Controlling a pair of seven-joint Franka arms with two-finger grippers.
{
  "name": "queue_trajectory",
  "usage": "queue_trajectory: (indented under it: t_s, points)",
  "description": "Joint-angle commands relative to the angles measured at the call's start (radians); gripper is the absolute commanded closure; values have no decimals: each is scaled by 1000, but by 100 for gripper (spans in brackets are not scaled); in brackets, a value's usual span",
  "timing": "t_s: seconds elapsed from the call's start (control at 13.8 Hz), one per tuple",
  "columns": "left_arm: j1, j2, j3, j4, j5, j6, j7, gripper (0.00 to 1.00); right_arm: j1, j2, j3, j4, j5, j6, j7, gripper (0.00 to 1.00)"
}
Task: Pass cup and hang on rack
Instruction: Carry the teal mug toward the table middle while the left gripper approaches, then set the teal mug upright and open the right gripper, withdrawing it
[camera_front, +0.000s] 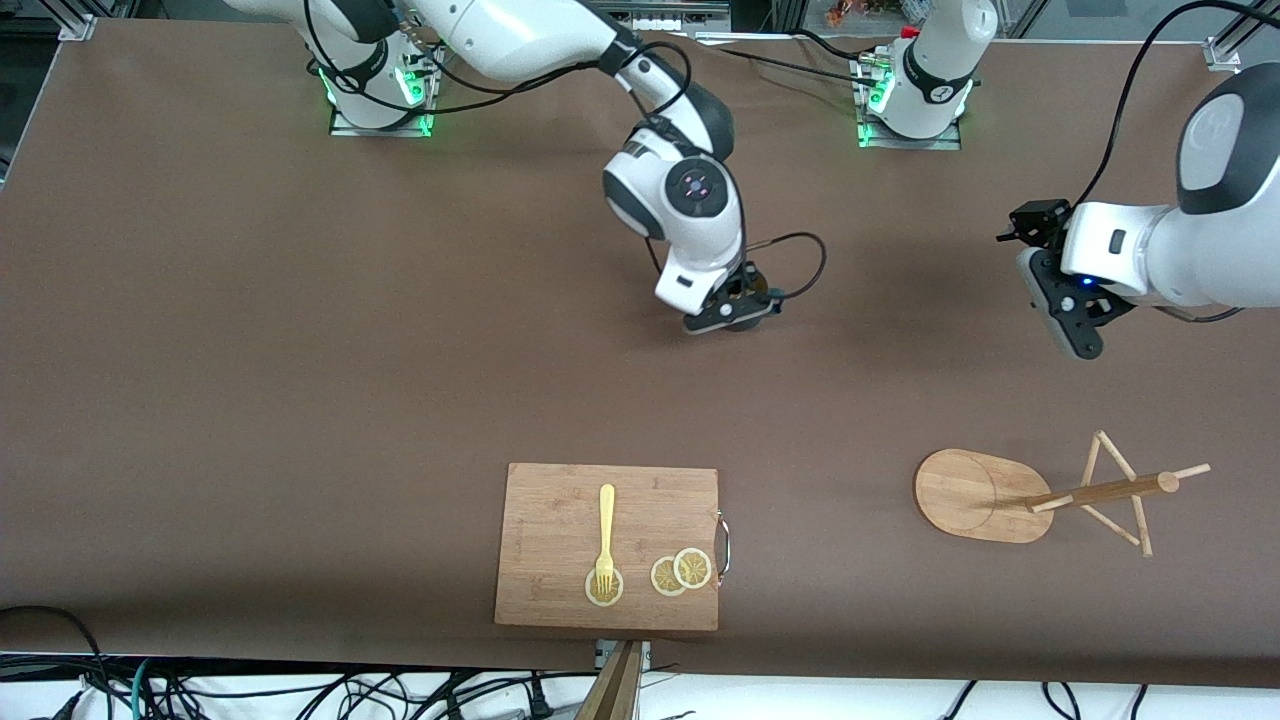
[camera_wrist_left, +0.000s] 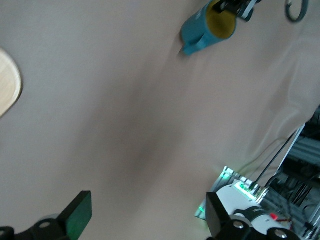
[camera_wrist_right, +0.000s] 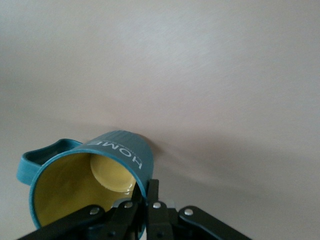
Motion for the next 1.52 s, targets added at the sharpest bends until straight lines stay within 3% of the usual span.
queue_trajectory:
  t_s: [0.0, 0.07, 0.14, 0.22, 0.43, 0.51, 0.65, 0.72, 0.8, 1.09, 1.3, 1.45]
  points:
    - [51, -29, -16, -129, -104, 94, 190, 0, 29, 9, -13, 37, -20, -8, 11, 100]
    - [62, -30, -16, -158, -126, 121, 230, 0, 32, 9, -13, 36, -23, -8, 14, 97]
    - [63, -30, -16, -180, -134, 138, 264, 0, 38, 9, -11, 34, -29, -8, 20, 86]
    - [63, -38, -16, -204, -135, 160, 297, 0, 38, 9, -11, 27, -32, -8, 37, 84]
    - [83, -50, -16, -324, -233, 261, 551, 0, 34, -25, -13, 27, -31, -52, 80, 55]
    - [98, -49, -16, -377, -293, 308, 662, 0, 31, -46, -17, 30, -28, -89, 85, 55]
    - [115, -49, -14, -456, -358, 353, 782, 0, -3, -123, -25, 30, -20, -192, 82, 43]
    - [121, -50, -16, -479, -361, 385, 798, 0, -39, -166, -23, 30, -18, -233, 76, 15]
    - [120, -49, -16, -493, -379, 407, 816, 0, -87, -224, -20, 27, -17, -264, 71, 0]
    - [112, -40, -23, -599, -557, 511, 952, 0, -276, -315, -28, 17, -17, -365, 27, 0]
    - [109, -32, -59, -701, -690, 621, 1060, 0, -377, -405, -37, 14, -18, -535, -71, 0]
    - [109, -9, -82, -750, -802, 680, 1172, 0, -397, -505, -110, -47, -21, -589, -151, 0]
